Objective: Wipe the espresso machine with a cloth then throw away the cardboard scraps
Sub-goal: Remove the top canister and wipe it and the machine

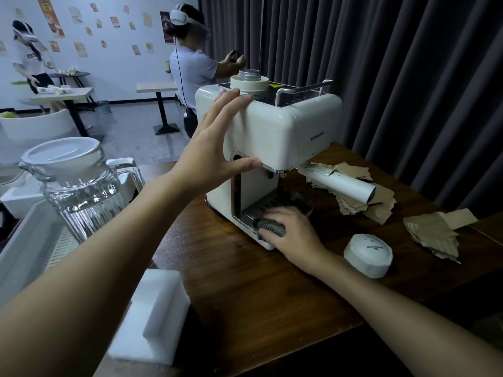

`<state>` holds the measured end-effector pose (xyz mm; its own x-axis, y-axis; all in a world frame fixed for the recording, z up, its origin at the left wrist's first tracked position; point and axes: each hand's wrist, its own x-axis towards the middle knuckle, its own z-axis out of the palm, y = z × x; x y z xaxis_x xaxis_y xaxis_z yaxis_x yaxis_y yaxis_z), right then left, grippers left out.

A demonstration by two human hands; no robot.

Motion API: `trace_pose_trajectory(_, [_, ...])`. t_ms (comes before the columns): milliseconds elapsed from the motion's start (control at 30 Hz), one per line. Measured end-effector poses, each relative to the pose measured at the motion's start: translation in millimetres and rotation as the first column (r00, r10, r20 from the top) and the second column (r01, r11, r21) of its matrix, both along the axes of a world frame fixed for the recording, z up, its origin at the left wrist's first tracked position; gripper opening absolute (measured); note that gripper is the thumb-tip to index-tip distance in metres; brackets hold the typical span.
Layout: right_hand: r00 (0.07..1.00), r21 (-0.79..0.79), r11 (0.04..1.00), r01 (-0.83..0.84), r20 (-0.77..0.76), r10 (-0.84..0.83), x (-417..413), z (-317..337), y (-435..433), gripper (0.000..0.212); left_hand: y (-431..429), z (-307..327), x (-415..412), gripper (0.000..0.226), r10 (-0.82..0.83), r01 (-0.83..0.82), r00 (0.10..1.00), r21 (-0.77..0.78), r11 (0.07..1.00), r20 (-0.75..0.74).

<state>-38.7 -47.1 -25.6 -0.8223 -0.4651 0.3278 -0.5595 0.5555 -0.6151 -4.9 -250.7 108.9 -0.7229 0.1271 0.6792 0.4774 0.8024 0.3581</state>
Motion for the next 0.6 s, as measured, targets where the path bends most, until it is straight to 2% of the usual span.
trace_pose_trajectory(67, [0.999,-0.003,1.0,-0.015,0.039,0.015,-7,4,7,0.032,0,1,1,0.095,0.003,-0.003,1.0,0.001,1.0,0.017])
trace_pose_trajectory(133, [0.997,-0.007,0.998,0.061,0.054,-0.061,-21,8,12,0.018,1,3,3,0.095,0.0,0.0,0.999,0.008,1.0,0.041])
trace_pose_trajectory(200, [0.977,0.02,0.979,0.202,0.061,-0.202,-32,10,14,0.025,5,5,6,0.093,-0.005,0.002,0.998,0.043,0.999,0.065])
trace_pose_trajectory(267, [0.962,0.07,0.962,0.263,0.059,-0.267,-33,8,11,0.032,12,7,8,0.091,0.005,-0.013,0.997,0.093,0.996,0.083])
trace_pose_trajectory(333, [0.971,0.086,0.969,0.233,0.037,-0.237,-24,4,3,0.031,20,8,9,0.089,0.024,-0.033,0.996,0.115,0.993,0.083])
trace_pose_trajectory(467, [0.989,0.003,0.99,0.141,0.039,-0.141,3,-2,-7,0.037,33,12,10,0.084,0.05,-0.062,0.995,0.133,0.989,0.091])
trace_pose_trajectory(600, [0.998,0.013,0.998,0.064,0.025,-0.064,7,1,-6,0.036,44,15,10,0.076,0.08,-0.095,0.992,0.164,0.982,0.098])
